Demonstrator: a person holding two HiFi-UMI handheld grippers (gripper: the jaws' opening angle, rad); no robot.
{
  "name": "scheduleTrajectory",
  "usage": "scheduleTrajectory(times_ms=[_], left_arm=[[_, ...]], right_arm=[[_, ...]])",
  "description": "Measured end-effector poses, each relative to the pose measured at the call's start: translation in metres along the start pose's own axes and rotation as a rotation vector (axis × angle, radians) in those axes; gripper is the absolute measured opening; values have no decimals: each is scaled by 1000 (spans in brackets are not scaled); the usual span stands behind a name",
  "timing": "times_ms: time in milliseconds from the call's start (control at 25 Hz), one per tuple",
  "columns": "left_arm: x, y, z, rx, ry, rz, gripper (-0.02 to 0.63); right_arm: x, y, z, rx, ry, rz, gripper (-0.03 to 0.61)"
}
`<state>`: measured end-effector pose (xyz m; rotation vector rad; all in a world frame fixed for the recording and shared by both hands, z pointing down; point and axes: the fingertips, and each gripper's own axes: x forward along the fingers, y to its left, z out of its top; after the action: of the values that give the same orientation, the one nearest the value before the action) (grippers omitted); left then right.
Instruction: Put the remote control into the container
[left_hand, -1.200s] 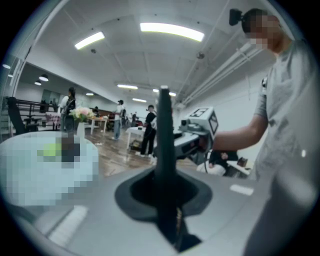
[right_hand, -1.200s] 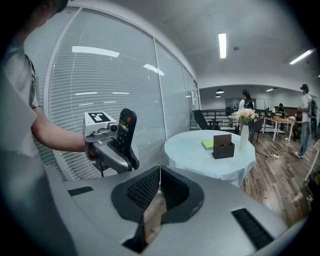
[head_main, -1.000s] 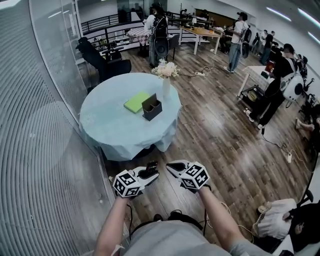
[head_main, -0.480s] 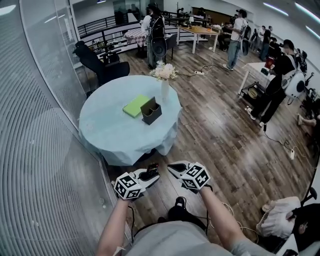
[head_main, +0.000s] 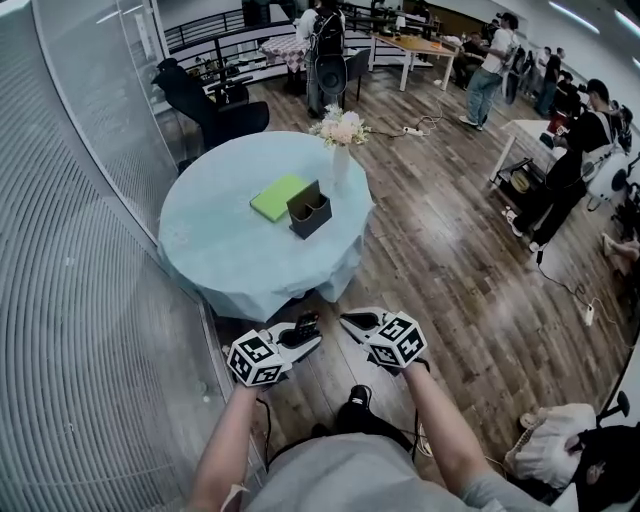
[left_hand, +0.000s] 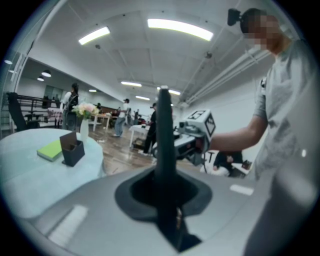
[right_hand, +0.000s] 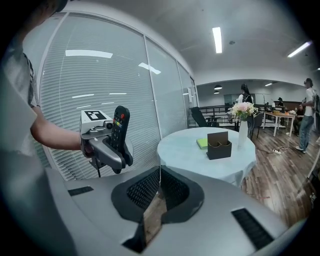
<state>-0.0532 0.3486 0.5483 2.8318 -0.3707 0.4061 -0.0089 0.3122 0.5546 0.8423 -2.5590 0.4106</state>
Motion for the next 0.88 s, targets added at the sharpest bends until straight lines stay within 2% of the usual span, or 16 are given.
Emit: scheduleTrajectory(times_ms=[400,880], left_arm=[[41,34,14,-33,12,31,46],[90,69,45,-45,9,87,45]], right_arm=[[11,-48,-1,8,19,63,18],[10,-110,16,-19,14,135,18]])
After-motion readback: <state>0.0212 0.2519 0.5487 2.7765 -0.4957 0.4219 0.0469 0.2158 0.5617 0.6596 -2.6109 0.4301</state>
